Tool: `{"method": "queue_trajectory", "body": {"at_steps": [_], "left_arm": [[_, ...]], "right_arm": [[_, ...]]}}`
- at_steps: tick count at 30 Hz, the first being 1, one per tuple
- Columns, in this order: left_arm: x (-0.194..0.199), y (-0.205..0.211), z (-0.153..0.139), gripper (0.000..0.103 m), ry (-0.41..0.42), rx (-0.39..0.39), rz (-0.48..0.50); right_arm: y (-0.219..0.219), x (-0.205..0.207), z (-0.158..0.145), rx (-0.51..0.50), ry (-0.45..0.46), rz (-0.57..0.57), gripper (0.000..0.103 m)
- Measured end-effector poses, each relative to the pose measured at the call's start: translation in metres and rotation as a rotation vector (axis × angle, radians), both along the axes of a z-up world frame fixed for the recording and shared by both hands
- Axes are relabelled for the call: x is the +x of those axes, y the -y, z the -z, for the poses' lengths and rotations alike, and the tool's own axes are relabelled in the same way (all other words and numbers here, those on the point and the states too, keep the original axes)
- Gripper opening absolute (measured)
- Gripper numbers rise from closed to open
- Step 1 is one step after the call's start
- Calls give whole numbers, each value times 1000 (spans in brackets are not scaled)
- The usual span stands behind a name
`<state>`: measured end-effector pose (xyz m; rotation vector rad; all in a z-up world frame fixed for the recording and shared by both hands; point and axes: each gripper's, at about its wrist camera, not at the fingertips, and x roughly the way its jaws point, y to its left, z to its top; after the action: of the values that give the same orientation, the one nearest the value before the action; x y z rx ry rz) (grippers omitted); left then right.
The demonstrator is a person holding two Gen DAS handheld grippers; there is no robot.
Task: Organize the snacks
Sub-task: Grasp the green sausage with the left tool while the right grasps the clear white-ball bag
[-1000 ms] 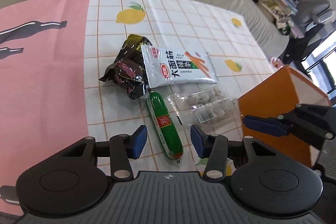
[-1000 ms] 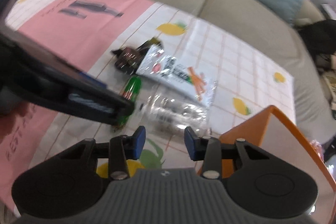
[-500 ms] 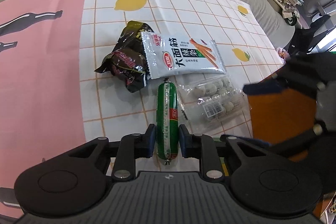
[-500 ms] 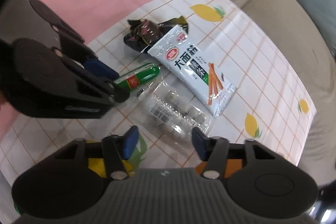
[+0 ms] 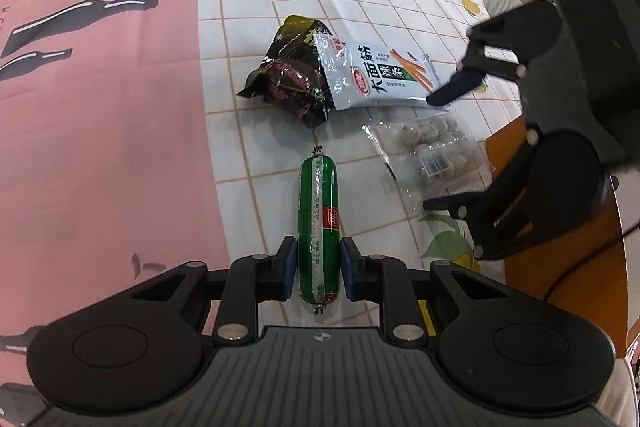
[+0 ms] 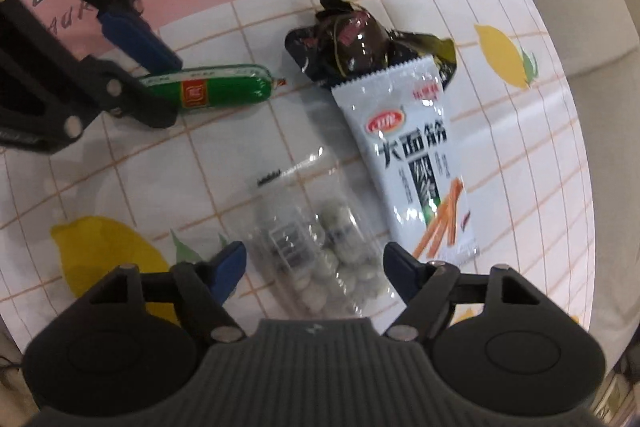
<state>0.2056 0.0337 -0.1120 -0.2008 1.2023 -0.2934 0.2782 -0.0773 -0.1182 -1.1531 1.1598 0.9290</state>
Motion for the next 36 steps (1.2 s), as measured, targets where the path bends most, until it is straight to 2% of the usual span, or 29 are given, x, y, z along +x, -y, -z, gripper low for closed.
{"method": "queue_trajectory", "body": {"at_steps": [3, 5, 8, 11, 16, 20, 27, 31, 36], "left_arm": [[-4, -2, 0, 25, -1, 0, -1], [-7, -5, 1, 25, -6, -8, -12], [-14, -9, 1, 25, -10, -15, -26], [-23, -14, 0, 25, -12, -14, -44], [-39, -27, -1, 25, -19, -11, -76], [-52, -39, -1, 25, -26, -5, -105], [-75, -59, -2, 25, -30, -31, -151], [-82, -64, -2, 25, -20, -33, -157], [-86, -65, -1, 30, 8, -32, -152]], "right_arm": [[-3, 7, 2, -5, -7, 6, 82], [-3, 13, 4, 0, -39, 59, 82], [-1, 23, 4, 22, -98, 174, 77], [-2, 20, 2, 44, -96, 254, 74], [-9, -7, -5, 107, -113, 375, 67], [-14, -33, -7, 153, -118, 557, 66], [-11, -81, -13, 336, -144, 832, 64], [-12, -118, -14, 430, -55, 890, 64], [-13, -145, -7, 486, 116, 804, 66]]}}
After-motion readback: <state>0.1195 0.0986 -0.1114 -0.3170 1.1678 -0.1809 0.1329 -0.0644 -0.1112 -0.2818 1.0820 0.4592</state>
